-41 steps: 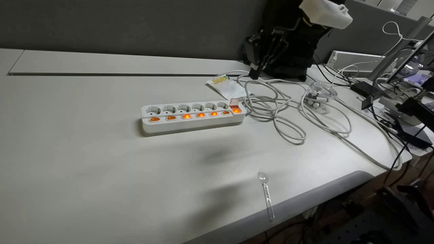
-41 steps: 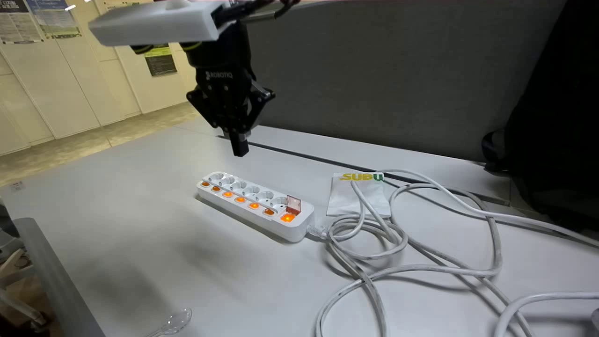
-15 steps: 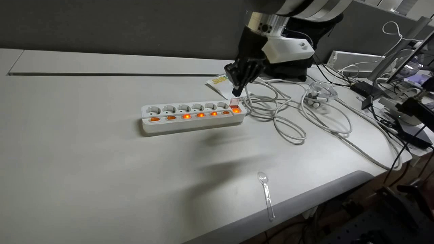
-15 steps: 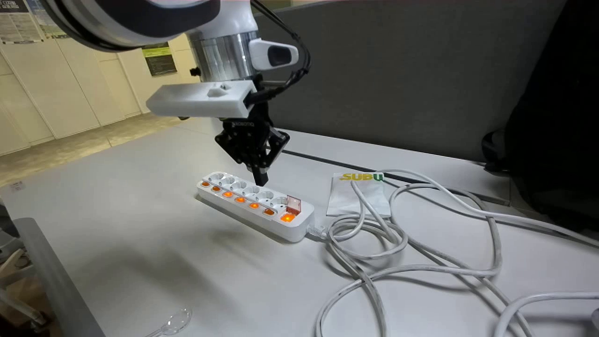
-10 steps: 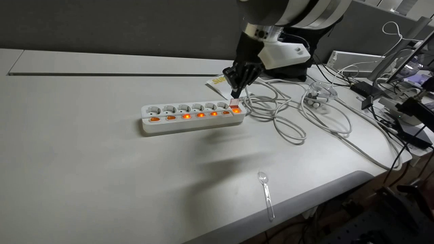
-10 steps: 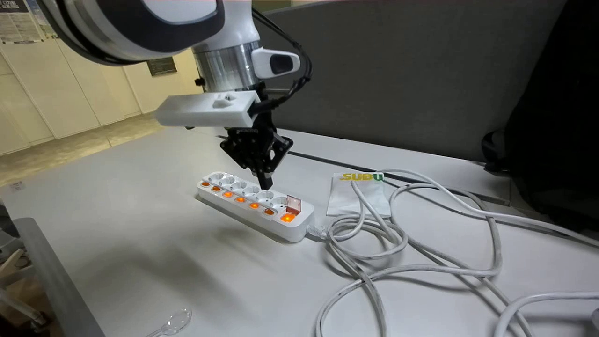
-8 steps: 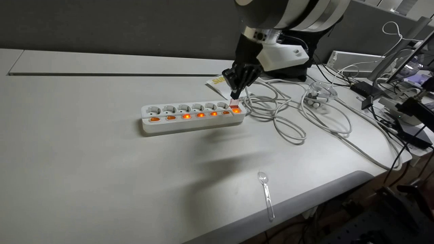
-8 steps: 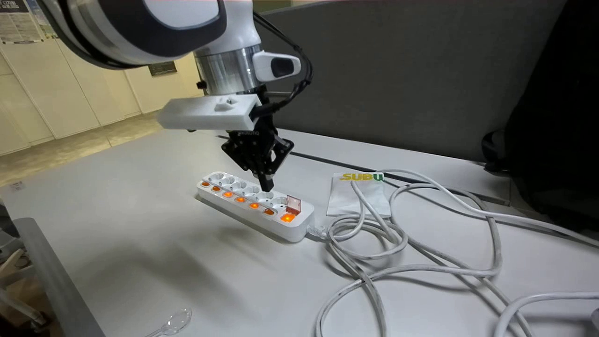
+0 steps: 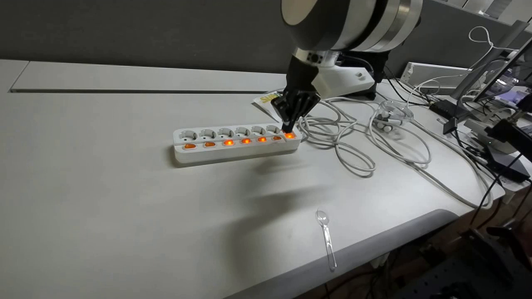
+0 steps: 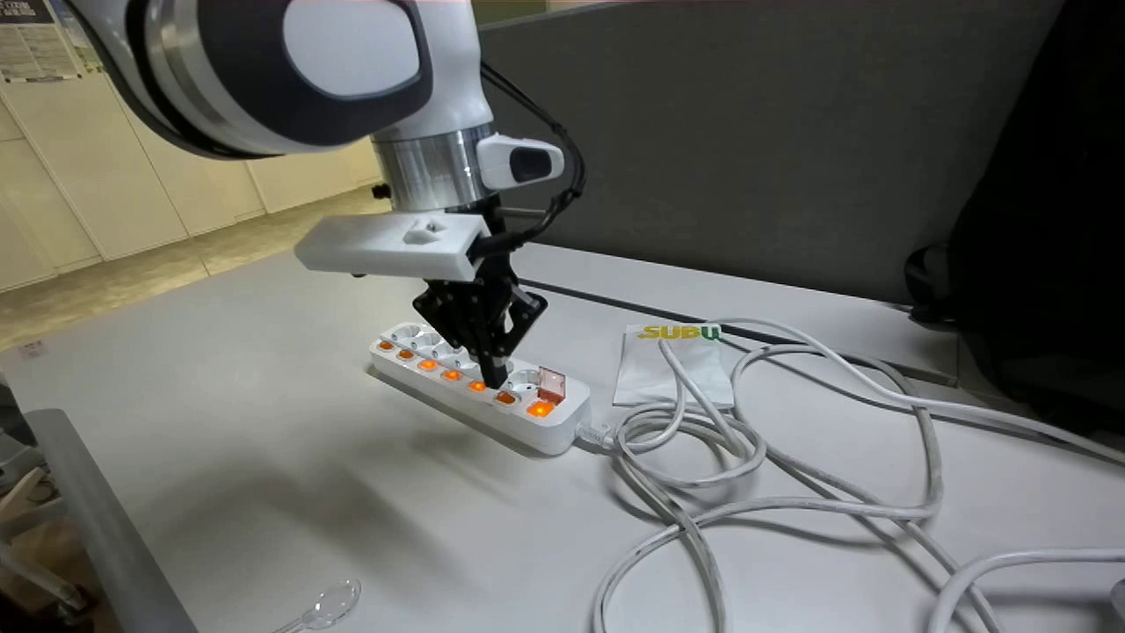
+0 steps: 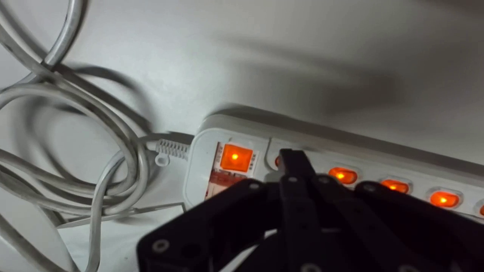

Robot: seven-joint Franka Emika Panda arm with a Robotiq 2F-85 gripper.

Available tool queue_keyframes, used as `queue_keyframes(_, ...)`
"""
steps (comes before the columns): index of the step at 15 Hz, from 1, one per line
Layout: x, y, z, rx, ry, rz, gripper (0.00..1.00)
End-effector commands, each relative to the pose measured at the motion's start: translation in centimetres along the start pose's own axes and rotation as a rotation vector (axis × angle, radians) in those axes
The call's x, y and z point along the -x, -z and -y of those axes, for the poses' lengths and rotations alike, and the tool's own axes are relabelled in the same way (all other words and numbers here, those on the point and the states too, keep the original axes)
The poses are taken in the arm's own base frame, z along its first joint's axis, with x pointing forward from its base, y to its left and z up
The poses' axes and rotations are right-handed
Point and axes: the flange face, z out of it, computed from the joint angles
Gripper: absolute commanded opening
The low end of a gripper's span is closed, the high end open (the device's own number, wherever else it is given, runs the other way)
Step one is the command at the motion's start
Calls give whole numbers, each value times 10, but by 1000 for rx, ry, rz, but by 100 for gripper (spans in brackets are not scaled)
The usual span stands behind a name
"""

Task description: Turn on the second switch from the right

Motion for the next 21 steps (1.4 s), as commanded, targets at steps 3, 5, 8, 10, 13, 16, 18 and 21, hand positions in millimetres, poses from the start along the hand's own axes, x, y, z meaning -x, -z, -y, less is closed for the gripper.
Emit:
queue_keyframes(3, 2, -12, -5, -3, -37, 52, 0)
queue_keyframes(5, 4, -15, -7, -5, -40, 63, 0)
queue_keyframes(8, 4, -17, -9, -10, -42, 57, 0)
queue_keyframes(10, 2, -16, -8, -12, -39, 50, 0)
queue_keyframes(13, -3, -15, -5, -8, -32, 44, 0)
queue_keyframes(16, -10, -13, -1, -6, -22, 33, 0)
queue_keyframes(18, -15, -12, 1, -6, -17, 29, 0)
queue_keyframes(21, -20, -15, 5, -7, -7, 32, 0)
